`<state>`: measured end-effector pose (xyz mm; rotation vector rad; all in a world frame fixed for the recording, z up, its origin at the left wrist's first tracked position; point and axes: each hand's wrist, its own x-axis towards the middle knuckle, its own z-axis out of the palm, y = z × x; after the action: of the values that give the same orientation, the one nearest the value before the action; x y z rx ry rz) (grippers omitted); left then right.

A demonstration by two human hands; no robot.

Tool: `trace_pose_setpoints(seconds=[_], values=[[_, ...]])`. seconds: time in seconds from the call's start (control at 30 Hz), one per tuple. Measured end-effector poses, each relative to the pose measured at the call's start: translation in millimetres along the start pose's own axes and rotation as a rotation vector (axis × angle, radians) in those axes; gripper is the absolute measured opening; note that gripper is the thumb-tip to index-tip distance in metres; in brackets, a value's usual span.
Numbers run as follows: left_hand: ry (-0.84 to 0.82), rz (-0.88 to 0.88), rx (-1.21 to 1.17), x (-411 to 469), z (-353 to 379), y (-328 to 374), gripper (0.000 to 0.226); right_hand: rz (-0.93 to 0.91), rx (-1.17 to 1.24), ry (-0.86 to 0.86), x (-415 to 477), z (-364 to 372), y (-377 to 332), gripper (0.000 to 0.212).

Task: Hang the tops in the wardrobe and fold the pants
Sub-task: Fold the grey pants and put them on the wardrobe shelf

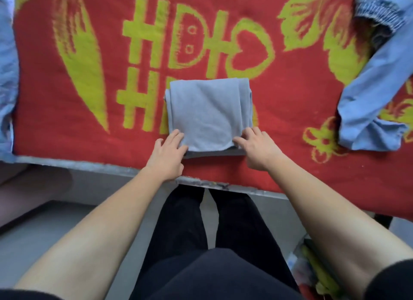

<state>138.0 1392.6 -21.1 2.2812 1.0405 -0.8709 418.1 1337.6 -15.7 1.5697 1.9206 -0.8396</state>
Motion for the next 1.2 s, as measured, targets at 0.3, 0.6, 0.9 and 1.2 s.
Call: trace_pose_setpoints(seconds=[0.3,0.6,0.9,1.2], values=[[0.383,-0.099,-0.338,54,-81,-19,0.031,0.119,0.237,0.021,48,-96,25,0.039],[0.045,-0.136,-0.329,146,-118,-33,0.084,0.100,0.302,0.015,132,-119,22,0.084],[0.025,-0.075,-0.041,94,-121,-11,0.093,0.083,0.233,0.005,87,-121,6,0.085],[-0.029,-0.094,0.239,48,-88,39,0.041,0.021,-0.130,-0.005,46,-68,-22,0.075]])
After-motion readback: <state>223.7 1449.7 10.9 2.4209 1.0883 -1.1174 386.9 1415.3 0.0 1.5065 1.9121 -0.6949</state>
